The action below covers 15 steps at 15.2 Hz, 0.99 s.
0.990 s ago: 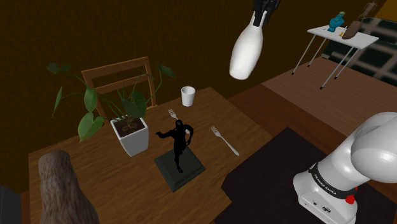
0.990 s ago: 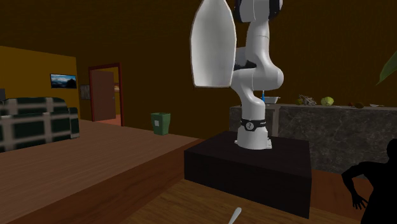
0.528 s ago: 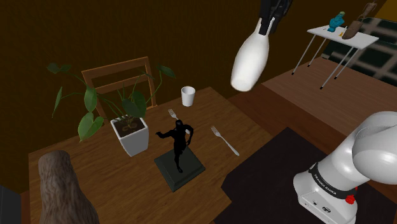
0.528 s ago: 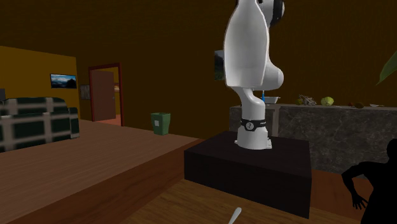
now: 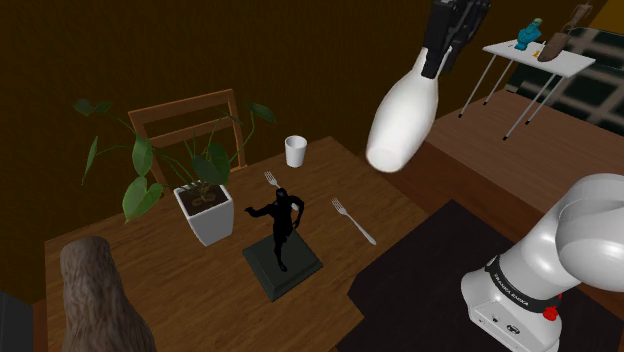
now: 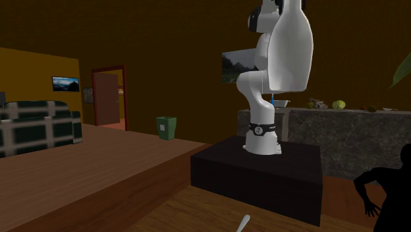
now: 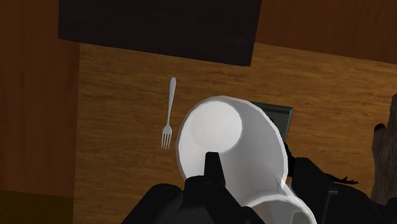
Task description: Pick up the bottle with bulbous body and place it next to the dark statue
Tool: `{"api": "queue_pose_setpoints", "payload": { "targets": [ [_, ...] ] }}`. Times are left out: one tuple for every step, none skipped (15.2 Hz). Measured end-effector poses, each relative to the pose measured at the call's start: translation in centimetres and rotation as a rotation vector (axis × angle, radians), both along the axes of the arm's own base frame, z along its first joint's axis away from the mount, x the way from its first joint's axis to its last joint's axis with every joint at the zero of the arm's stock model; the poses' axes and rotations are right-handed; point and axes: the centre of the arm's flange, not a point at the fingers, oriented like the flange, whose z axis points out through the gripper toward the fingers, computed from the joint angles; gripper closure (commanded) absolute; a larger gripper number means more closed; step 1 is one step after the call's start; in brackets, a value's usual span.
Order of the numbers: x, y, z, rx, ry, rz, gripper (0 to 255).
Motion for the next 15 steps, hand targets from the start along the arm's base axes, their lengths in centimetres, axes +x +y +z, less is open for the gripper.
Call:
{"api": "queue_pose_setpoints", "payload": {
  "targets": [
    [-0.8,0.6,0.2,0.000,0.000,0.000,255],
    [-1.1,0.8,0.0,0.000,0.000,0.000,255],
    [-1.3,1.0,-0.5,0.000,0.000,-0.001,255],
    [-1.5,1.0,-1.0,0.000,0.000,-0.001,255],
    [-1.5,1.1,-1.4,0.000,0.000,-0.001,255],
    [-1.4,1.1,-2.0,0.000,0.000,-0.001,255],
    [-1.4,1.0,-2.5,0.000,0.000,-0.001,255],
    [-1.6,1.0,-3.0,0.000,0.000,-0.001,255],
    [-1.4,1.0,-3.5,0.000,0.000,-0.001,255],
    [-1.5,1.0,-4.0,0.000,0.000,-0.001,255],
    [-1.5,0.9,-4.6,0.000,0.000,-0.001,255],
    [-1.5,1.0,-5.0,0.000,0.000,-0.001,255],
    [-1.6,1.0,-5.6,-0.001,0.001,-0.001,255],
    [-1.6,1.0,-6.2,0.000,0.000,-0.001,255],
    [-1.6,1.0,-6.7,0.000,0.000,-0.001,255]
  ]
}}
